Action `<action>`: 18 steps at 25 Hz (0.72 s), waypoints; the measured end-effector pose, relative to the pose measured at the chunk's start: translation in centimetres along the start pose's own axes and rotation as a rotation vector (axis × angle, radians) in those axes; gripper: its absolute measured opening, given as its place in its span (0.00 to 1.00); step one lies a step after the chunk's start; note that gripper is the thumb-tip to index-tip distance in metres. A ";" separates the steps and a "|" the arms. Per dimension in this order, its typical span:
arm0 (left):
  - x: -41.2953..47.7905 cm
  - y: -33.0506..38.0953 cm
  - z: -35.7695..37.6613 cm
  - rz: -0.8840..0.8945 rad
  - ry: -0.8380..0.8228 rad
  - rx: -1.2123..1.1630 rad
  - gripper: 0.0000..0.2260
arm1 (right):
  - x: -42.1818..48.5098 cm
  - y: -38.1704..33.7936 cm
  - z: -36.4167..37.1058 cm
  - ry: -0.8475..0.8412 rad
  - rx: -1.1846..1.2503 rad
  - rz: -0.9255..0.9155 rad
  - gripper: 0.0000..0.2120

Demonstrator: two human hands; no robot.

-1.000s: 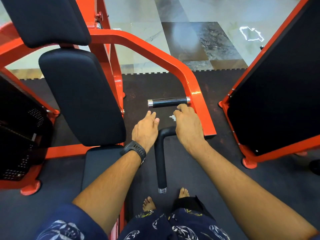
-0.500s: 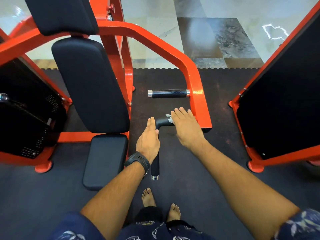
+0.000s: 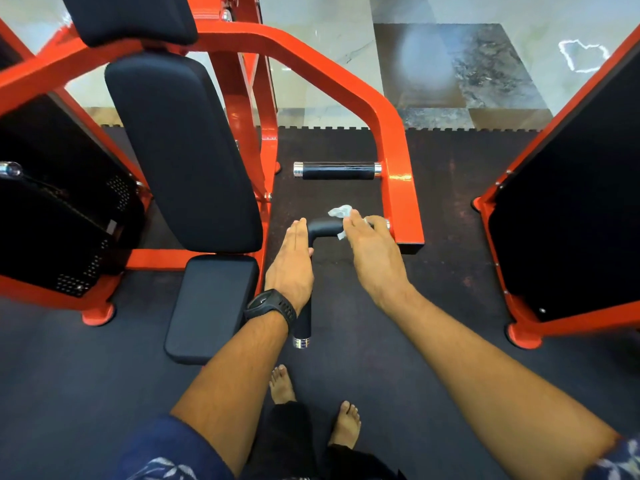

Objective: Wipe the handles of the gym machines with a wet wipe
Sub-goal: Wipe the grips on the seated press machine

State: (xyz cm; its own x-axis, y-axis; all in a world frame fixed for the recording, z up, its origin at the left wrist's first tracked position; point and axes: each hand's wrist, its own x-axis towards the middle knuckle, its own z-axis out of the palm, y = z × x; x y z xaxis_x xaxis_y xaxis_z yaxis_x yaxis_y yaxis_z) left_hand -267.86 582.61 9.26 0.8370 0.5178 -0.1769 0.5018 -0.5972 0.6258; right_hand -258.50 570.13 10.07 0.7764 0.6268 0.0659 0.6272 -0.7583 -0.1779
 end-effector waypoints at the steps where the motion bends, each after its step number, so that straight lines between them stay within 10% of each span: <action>1: 0.0 -0.1 0.1 0.012 -0.004 0.032 0.26 | 0.6 0.6 -0.1 0.014 -0.022 -0.012 0.28; 18: 0.8 -0.3 -0.3 0.026 -0.024 0.079 0.25 | 2.0 1.7 -3.7 -0.026 -0.096 0.072 0.13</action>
State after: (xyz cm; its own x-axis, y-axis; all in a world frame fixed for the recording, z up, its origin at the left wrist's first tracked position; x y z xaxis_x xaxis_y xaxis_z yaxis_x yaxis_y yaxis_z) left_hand -267.40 583.36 9.16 0.8545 0.4873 -0.1801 0.4947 -0.6572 0.5687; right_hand -255.63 569.43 13.56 0.8184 0.5738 0.0308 0.5741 -0.8143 -0.0859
